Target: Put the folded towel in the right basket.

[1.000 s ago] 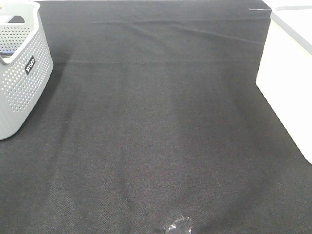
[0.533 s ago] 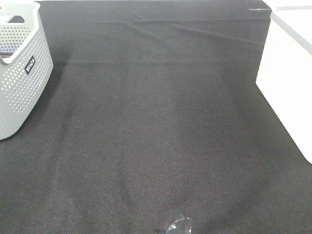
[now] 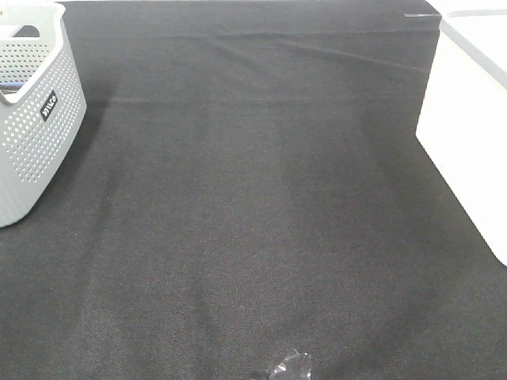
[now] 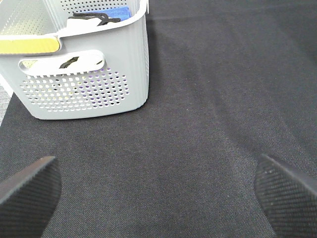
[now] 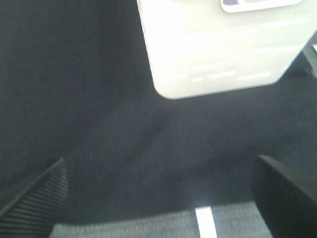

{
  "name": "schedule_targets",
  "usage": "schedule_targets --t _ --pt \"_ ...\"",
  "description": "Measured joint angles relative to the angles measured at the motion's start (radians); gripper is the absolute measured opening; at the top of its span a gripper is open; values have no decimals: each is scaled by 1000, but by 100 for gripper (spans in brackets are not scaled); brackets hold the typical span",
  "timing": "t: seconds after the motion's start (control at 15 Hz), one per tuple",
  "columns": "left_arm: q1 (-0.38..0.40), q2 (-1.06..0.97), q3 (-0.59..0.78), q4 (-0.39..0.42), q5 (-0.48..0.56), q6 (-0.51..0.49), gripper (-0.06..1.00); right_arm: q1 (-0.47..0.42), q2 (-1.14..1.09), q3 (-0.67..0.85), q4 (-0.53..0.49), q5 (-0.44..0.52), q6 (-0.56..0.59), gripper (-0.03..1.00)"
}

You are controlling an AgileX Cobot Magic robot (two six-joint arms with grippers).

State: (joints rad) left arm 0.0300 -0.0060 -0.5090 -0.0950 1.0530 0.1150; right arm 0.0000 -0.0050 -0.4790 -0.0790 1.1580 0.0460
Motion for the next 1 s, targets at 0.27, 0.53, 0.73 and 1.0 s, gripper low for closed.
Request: schedule_targets --t 0.27,0.53,0.73,1.0 --pt "0 0 0 0 0 0 99 0 1 18 5 -42 0 97" --pt "0 0 0 0 0 0 99 0 1 18 7 -42 0 97" --pt "0 0 0 0 0 0 99 0 1 18 7 -42 0 97" --pt "0 0 0 0 0 0 99 0 1 18 20 -42 0 97"
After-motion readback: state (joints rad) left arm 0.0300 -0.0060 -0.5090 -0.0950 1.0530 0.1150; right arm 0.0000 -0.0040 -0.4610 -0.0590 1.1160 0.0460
